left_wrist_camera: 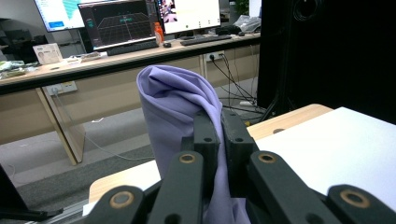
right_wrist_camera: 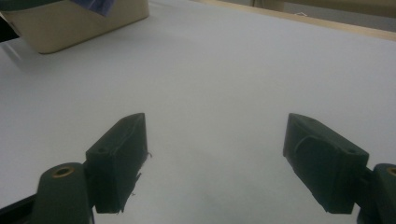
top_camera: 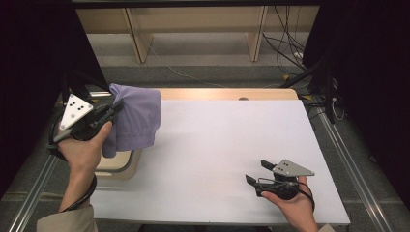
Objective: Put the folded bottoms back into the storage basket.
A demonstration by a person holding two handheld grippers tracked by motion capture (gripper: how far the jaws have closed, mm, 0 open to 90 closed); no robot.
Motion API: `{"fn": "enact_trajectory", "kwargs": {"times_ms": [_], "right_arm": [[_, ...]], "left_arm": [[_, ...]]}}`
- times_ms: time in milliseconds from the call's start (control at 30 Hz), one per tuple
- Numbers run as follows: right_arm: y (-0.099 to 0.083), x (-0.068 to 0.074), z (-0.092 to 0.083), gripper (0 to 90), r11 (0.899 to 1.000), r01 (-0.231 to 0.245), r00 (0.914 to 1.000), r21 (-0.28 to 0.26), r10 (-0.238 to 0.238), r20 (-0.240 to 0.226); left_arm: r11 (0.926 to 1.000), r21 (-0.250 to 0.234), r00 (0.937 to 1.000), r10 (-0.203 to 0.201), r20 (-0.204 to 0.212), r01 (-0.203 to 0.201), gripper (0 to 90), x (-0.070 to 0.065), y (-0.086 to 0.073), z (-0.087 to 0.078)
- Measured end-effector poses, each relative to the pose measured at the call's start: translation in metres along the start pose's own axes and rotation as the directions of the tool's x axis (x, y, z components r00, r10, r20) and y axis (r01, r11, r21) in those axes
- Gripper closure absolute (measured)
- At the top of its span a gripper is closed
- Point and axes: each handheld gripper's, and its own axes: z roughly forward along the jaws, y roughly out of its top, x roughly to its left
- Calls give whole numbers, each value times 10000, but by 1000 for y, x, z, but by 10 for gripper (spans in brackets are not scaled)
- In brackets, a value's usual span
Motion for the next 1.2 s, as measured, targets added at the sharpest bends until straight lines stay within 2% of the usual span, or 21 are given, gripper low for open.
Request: {"fn": "enact_trajectory", "kwargs": {"times_ms": [1200], "right_arm": [[0,0,1,227,10000,-13,10000,-42,13,2]], "left_arm": [[9998,-212,9991,-27,-434,18,856,15,5,-13]]}}
